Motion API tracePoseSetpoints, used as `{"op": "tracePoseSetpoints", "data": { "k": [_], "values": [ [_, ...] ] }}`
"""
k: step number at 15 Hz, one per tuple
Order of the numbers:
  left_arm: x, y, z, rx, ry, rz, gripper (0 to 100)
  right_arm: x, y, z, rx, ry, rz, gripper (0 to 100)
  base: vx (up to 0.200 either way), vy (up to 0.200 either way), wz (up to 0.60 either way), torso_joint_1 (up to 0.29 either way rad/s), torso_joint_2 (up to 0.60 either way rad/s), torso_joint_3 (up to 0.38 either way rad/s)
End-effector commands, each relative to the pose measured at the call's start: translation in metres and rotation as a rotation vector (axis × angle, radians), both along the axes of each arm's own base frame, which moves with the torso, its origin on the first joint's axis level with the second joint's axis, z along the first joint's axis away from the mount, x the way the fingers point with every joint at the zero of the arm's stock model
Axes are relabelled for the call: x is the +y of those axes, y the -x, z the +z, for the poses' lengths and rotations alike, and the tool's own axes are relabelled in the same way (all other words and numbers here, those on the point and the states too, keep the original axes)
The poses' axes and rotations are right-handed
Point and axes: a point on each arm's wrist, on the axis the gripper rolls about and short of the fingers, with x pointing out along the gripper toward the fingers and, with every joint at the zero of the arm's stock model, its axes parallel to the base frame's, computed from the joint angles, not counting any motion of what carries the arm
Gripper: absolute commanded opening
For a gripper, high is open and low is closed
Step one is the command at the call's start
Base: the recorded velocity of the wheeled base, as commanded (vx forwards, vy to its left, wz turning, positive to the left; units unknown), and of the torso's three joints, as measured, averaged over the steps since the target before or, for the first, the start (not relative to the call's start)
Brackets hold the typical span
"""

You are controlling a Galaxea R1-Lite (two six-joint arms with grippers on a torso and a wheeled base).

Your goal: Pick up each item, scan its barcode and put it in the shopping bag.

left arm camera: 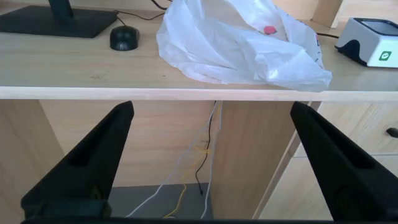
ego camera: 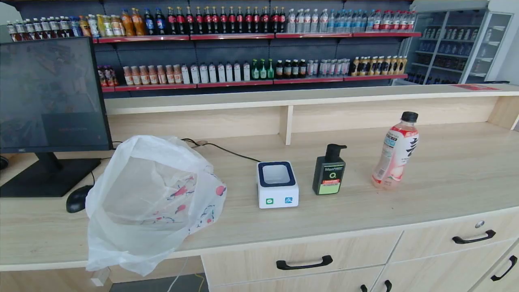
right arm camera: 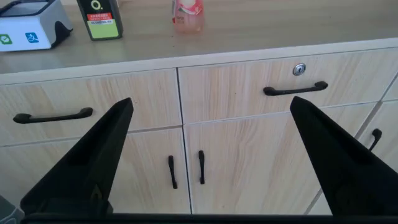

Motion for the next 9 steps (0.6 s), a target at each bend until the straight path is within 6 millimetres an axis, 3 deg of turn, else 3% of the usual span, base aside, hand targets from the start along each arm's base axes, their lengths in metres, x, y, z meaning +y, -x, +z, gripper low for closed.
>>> {"op": "tracePoseSetpoints", "data": {
  "k": [1, 2, 9],
  "values": [
    [0.0000, 0.0000, 0.0000, -0.001, 0.000, 0.000, 100, 0.0000, 0.0000, -0.0001, 0.000, 0.000, 0.001, 100, 0.000, 0.000, 0.60, 0.002, 0.00, 0.002],
    [0.0000, 0.0000, 0.0000, -0.001, 0.000, 0.000, 100, 0.0000, 0.0000, -0.0001, 0.000, 0.000, 0.001, 100, 0.000, 0.000, 0.60, 0.002, 0.00, 0.002],
    [0.0000, 0.0000, 0.0000, -0.001, 0.000, 0.000, 100, 0.0000, 0.0000, -0.0001, 0.001, 0.006, 0.001, 100, 0.000, 0.000, 0.00, 0.000, 0.00, 0.000]
  ]
}}
